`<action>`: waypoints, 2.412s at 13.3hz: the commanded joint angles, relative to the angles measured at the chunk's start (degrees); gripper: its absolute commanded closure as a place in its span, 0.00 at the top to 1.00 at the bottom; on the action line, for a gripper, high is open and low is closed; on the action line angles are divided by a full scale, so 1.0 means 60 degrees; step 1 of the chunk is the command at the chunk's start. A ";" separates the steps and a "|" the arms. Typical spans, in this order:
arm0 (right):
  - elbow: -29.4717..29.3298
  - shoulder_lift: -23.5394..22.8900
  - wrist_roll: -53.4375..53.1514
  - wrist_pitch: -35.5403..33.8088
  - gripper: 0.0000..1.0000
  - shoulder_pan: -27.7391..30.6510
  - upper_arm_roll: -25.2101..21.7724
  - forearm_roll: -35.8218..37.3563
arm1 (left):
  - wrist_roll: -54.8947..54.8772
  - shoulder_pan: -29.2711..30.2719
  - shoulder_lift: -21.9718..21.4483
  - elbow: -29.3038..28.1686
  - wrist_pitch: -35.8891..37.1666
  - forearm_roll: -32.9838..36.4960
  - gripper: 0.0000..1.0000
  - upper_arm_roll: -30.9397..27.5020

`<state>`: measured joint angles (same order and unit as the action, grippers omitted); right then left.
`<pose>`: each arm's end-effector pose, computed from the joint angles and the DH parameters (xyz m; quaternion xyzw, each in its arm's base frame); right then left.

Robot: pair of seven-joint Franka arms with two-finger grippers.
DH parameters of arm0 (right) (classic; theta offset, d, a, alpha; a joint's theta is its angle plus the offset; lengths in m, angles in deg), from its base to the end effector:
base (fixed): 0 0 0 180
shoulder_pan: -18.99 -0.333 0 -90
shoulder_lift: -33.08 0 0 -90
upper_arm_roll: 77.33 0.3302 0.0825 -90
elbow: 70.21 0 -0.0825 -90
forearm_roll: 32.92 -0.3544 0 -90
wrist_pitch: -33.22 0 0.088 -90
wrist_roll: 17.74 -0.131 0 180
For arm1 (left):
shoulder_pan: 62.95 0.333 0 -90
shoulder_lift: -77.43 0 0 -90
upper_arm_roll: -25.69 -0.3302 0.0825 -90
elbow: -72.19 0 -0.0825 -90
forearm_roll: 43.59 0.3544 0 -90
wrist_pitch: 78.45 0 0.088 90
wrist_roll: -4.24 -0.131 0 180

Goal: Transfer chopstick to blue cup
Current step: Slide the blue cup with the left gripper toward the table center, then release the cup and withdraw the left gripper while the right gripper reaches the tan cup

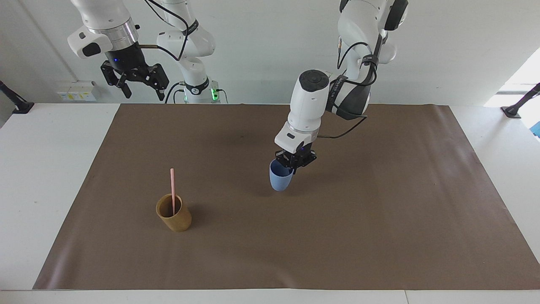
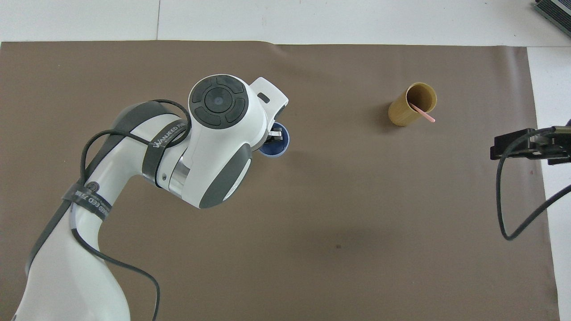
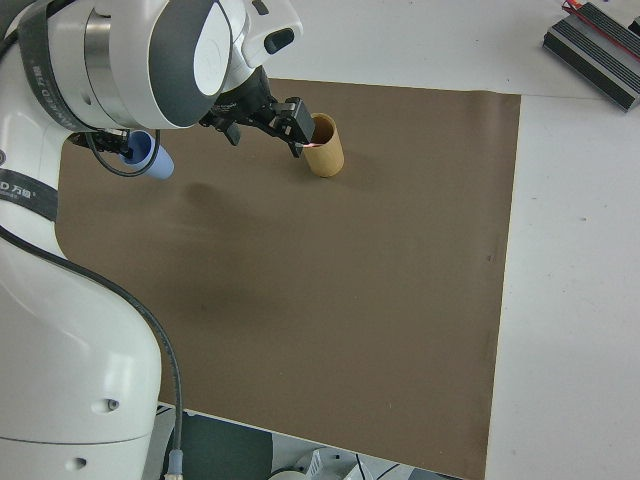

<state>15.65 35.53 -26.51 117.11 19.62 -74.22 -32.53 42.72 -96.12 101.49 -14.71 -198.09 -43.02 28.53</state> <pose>0.4996 0.0214 0.6588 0.9985 -0.0553 0.0046 0.0041 0.5511 -0.3935 0.4352 0.9968 0.0223 0.0572 0.0503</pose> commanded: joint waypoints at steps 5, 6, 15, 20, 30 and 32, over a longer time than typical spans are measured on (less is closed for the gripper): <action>0.0281 0.0222 0.0202 0.0199 1.00 0.0160 0.0067 -0.0051 | 0.0895 -0.0873 0.1382 0.1081 0.0149 0.0212 0.00 -0.0238; 0.0281 0.0222 0.0202 0.0199 1.00 0.0160 0.0067 -0.0051 | 0.0895 -0.0887 0.1367 0.1066 0.0294 0.0212 0.00 -0.0238; 0.0266 0.0164 0.0202 0.0564 1.00 0.0160 0.0067 0.0021 | 0.0982 -0.0888 0.1294 0.0949 0.0340 0.0124 0.00 -0.0209; 0.0252 0.0134 0.0216 0.0637 1.00 0.0131 0.0067 -0.0007 | 0.1510 -0.0888 0.1279 0.0861 0.0164 0.0095 0.29 -0.0195; 0.0761 -0.1461 0.0933 0.3255 1.00 0.0014 0.0155 0.0110 | -0.0154 0.0750 -0.0608 0.0846 0.2021 0.0198 1.00 -0.0282; 0.1610 -0.1521 0.0964 0.4383 1.00 -0.0102 0.0155 0.0124 | -0.1267 0.1452 -0.1149 0.0584 0.2477 0.0154 1.00 -0.0282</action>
<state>20.71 26.13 -22.23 138.26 19.32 -73.72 -32.52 40.45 -91.00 98.05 -8.47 -185.53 -42.64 26.24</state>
